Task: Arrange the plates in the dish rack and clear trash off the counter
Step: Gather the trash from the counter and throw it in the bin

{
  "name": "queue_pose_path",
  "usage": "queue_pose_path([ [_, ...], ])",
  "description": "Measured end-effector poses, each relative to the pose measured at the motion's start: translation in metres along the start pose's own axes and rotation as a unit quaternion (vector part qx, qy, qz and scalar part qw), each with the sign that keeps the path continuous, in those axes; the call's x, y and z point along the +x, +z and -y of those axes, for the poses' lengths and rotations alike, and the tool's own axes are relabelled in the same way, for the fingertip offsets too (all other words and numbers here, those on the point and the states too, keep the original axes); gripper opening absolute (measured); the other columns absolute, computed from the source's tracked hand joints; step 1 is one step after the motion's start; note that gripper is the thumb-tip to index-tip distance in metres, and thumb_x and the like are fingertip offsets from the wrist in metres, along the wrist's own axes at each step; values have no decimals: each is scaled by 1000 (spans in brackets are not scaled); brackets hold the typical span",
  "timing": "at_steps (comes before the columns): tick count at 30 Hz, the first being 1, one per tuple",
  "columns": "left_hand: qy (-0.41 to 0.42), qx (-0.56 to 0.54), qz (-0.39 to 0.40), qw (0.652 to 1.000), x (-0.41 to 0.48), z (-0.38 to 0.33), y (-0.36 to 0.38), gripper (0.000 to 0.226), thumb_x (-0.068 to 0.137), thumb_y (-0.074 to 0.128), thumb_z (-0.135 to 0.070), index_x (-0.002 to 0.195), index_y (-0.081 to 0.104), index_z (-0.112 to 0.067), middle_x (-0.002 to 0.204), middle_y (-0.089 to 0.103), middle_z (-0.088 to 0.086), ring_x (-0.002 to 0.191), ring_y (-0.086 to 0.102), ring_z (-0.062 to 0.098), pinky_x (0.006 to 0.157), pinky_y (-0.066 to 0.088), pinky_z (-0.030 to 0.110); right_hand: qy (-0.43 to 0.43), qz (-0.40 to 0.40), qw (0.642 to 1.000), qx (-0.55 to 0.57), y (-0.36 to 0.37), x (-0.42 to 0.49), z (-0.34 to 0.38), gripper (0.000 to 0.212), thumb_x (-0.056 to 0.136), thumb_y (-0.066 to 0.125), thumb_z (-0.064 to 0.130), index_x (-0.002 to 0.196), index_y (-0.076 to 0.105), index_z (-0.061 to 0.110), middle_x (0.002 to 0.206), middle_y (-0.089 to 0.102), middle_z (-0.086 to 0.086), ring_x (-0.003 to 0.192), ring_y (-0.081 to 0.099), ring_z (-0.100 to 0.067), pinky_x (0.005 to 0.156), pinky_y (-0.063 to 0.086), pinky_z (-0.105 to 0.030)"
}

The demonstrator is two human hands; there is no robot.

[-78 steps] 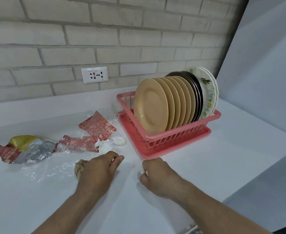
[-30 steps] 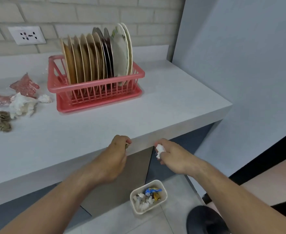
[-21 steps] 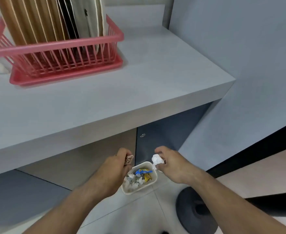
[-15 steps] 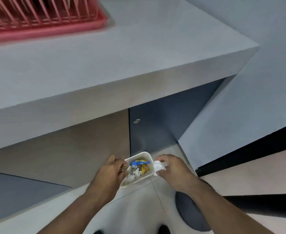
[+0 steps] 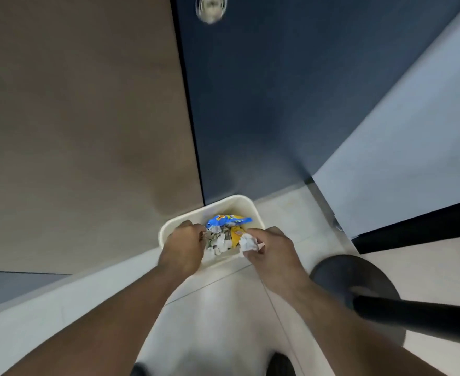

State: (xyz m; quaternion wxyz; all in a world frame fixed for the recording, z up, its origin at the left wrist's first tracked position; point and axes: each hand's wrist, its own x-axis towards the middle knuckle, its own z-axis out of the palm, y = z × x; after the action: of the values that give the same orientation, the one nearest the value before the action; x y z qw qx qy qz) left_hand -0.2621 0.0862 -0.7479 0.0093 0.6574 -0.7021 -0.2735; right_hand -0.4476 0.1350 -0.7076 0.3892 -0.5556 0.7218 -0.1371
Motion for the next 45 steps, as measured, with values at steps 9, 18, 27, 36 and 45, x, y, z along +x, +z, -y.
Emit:
queue_pose_path([
  [9, -33, -14, -18, 999, 2, 41, 14, 30, 93, 50, -22, 121, 60, -28, 109, 69, -2, 96, 64, 23, 82, 52, 35, -4, 2, 985, -172, 44, 63, 6, 49, 82, 47, 0, 125, 56, 23, 115, 50, -7, 94, 58, -29, 78, 52, -34],
  [18, 50, -30, -34, 998, -36, 18, -60, 31, 94, 51, -40, 120, 60, -27, 120, 60, -11, 104, 56, 13, 86, 43, 25, 1, -13, 986, -165, 14, 41, 29, 37, 87, 55, 13, 120, 59, 28, 108, 61, -1, 98, 60, -26, 75, 48, -32],
  [27, 193, 24, -149, 970, -116, -64, -243, 38, 89, 36, -48, 94, 65, -24, 88, 60, -10, 83, 60, 16, 67, 49, 29, -91, -47, 988, -116, -124, -60, 180, 40, 93, 52, 47, 130, 55, 32, 130, 54, 7, 115, 53, -18, 94, 46, -34],
  [36, 256, 23, -219, 941, -217, -124, -447, 29, 92, 43, -43, 96, 65, -24, 95, 65, -8, 86, 62, 15, 67, 52, 35, -194, -83, 974, -86, -257, -172, 344, 44, 90, 53, 54, 129, 55, 34, 130, 54, 13, 121, 48, -11, 101, 43, -35],
  [45, 250, -5, -305, 919, -261, -129, -592, 35, 92, 42, -52, 112, 62, -31, 113, 60, -20, 99, 55, 1, 80, 44, 23, -225, -141, 963, -51, -337, -244, 461, 46, 92, 49, 58, 134, 48, 39, 137, 46, 21, 127, 41, -3, 104, 37, -26],
])
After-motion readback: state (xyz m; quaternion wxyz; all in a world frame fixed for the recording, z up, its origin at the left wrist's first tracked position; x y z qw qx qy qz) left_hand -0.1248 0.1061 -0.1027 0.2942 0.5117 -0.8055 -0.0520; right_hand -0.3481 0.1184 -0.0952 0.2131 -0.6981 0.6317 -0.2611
